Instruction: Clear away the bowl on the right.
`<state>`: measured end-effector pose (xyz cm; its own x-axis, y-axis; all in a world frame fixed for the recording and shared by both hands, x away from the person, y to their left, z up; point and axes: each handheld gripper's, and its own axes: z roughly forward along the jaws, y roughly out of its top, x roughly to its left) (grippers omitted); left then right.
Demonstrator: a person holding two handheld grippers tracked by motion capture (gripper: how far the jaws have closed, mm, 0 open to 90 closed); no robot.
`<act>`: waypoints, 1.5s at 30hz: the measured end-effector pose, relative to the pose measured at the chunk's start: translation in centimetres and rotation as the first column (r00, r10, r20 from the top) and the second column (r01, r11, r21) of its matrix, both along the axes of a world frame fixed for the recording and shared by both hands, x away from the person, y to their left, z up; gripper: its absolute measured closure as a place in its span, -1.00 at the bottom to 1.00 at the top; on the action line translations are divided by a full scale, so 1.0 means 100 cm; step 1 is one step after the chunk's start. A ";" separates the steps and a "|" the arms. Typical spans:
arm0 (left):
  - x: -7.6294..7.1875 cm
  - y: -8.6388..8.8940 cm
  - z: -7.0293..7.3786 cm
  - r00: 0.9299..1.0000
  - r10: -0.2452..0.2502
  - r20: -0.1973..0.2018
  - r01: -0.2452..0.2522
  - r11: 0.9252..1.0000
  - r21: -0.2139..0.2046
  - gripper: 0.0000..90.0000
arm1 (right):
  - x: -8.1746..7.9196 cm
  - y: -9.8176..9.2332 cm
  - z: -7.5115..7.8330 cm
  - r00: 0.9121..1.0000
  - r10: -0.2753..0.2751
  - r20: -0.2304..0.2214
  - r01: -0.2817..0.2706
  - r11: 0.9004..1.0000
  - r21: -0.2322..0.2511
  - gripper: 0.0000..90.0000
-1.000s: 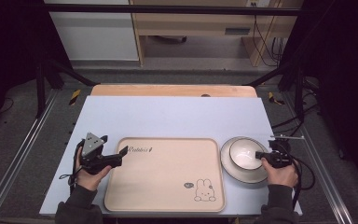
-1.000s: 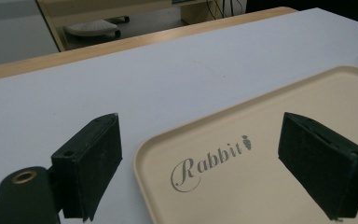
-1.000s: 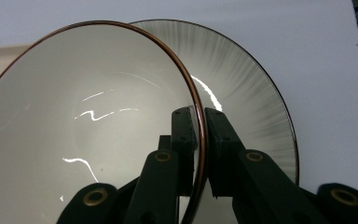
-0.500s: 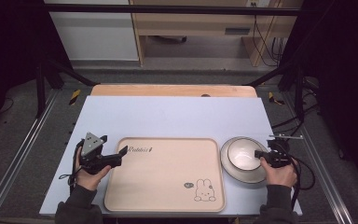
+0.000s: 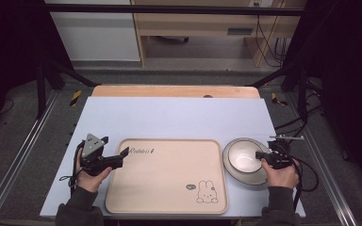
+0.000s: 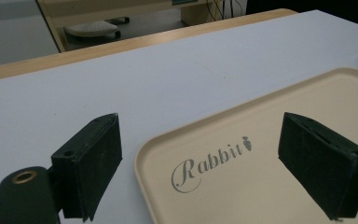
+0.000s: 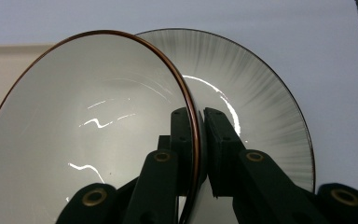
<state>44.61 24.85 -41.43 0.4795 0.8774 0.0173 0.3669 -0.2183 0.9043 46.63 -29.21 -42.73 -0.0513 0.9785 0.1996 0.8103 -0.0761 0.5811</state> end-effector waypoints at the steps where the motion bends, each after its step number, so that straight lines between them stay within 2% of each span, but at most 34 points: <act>1: 0.000 0.000 0.000 1.000 0.000 -0.001 0.000 1.000 0.000 -0.71 | 0.000 0.000 0.001 1.000 0.006 0.004 -0.006 1.000 0.006 0.83; 9: 0.000 0.000 0.000 1.000 -0.002 0.001 0.002 1.000 0.000 -0.71 | -0.004 -0.001 0.007 0.999 0.021 0.038 -0.021 1.000 0.002 0.83; 10: 0.000 -0.001 0.000 1.000 -0.002 0.000 0.002 1.000 0.000 -0.71 | -0.005 0.000 0.009 0.999 0.014 0.035 -0.014 1.000 0.015 0.83; 17: 0.000 -0.001 0.000 1.000 0.000 0.002 0.000 1.000 -0.005 -0.71 | -0.007 0.002 0.014 0.998 0.029 0.048 -0.029 0.999 0.019 0.83; 18: 0.000 -0.001 0.000 1.000 -0.001 0.003 0.001 1.000 -0.006 -0.71 | -0.007 0.002 0.013 0.998 0.040 0.057 -0.041 0.999 0.005 0.83; 26: -0.001 -0.001 0.001 1.000 -0.002 0.004 0.002 1.000 -0.007 -0.71 | -0.009 0.004 0.019 0.997 0.042 0.071 -0.044 0.999 0.025 0.83; 28: -0.001 -0.001 0.001 1.000 -0.002 0.005 0.002 1.000 -0.006 -0.71 | -0.009 0.004 0.019 0.995 0.059 0.085 -0.060 0.998 0.010 0.83; 31: -0.001 -0.001 0.001 1.000 -0.003 0.004 0.003 1.000 -0.004 -0.71 | -0.010 0.008 0.022 0.995 0.054 0.081 -0.055 0.998 0.016 0.83; 45: -0.001 -0.001 0.001 1.000 -0.003 0.004 0.003 1.000 -0.006 -0.71 | -0.012 0.020 0.030 0.987 0.112 0.117 -0.115 0.993 0.022 0.83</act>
<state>44.53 24.77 -41.36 0.4820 0.8761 0.0137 0.3627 -0.2137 0.9071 45.39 -27.24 -39.70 -0.1863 0.9589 0.2142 0.7425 -0.0054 0.6698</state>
